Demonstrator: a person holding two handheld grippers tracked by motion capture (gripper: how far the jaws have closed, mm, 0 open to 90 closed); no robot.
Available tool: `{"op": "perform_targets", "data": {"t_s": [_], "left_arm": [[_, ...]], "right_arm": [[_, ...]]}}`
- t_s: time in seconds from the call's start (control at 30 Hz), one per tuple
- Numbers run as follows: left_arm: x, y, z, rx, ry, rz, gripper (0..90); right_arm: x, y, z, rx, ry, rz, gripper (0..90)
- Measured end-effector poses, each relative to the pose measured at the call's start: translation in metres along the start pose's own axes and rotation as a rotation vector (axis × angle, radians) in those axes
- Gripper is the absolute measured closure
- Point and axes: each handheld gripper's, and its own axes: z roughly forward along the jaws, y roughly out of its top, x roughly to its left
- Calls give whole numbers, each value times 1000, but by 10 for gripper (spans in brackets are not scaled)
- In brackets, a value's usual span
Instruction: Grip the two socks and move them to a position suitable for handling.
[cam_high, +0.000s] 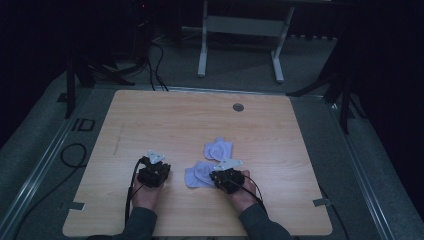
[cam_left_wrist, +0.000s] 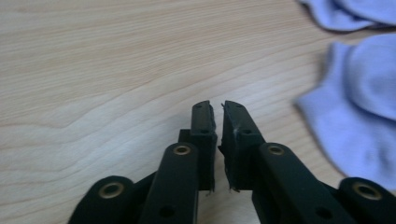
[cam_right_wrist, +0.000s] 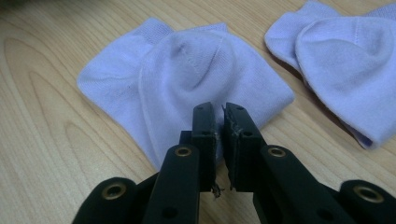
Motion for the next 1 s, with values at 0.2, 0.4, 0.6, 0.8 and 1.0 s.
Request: {"op": "perform_targets", "data": {"t_s": [0.2,0.4,0.6,0.8,1.0], "left_arm": [[-10,-1,-4,-5,-64,47,895],[-25,-2,-1,-2,-113,95,895],[-37,-4,4,2,-166,129,894],[-42,-6,11,30,-189,138,894],[-39,-5,13,38,-204,138,895]], "right_arm": [[4,0,0,-2,0,4,827],[7,0,0,-6,-2,3,826],[9,0,0,-4,-5,0,826],[10,0,0,-5,-3,-1,825],[11,1,0,-1,-8,-10,800]]}}
